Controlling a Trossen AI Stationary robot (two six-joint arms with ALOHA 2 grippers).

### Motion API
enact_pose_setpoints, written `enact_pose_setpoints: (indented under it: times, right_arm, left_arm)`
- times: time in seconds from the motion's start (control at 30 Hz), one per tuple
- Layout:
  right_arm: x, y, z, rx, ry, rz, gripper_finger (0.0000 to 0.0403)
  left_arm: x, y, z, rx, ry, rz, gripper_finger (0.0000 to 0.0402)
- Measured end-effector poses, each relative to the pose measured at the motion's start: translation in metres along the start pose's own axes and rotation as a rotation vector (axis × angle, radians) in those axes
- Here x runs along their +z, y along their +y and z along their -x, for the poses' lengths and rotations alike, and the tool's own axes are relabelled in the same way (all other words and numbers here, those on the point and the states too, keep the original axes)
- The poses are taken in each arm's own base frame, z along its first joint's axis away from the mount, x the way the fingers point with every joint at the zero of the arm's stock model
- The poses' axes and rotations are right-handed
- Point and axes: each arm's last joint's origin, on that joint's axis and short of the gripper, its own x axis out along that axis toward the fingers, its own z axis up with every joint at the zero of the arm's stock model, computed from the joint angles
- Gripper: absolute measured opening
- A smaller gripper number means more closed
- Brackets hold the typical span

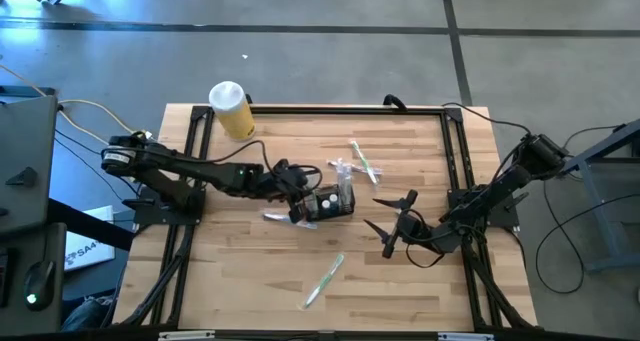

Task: Pick & Place toothbrushing station
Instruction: Put the orange toothbrush into the wire organizer

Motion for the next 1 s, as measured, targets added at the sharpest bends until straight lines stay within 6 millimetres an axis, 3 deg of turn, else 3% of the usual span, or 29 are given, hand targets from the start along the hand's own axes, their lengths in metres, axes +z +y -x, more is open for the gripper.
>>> enact_pose_setpoints:
  times: [0.27,0.5,0.77,1.0]
  right_arm:
    - [0.000,0.000,0.000,0.011,-0.002,-0.005,0.0262]
    - [0.000,0.000,0.000,0.011,-0.001,-0.006,0.0262]
    - [0.000,0.000,0.000,0.011,-0.001,-0.005,0.0262]
    - [-0.001,0.000,0.000,0.011,0.000,-0.004,0.0262]
  left_arm:
    - [0.001,-0.003,0.000,-0.081,0.016,0.004,0.0070]
    - [0.001,-0.004,0.001,-0.115,0.033,0.003,0.0086]
    - [0.029,-0.009,0.022,-0.096,0.127,-0.070,0.0088]
    - [0.047,-0.012,0.033,-0.090,0.105,-0.150,0.0088]
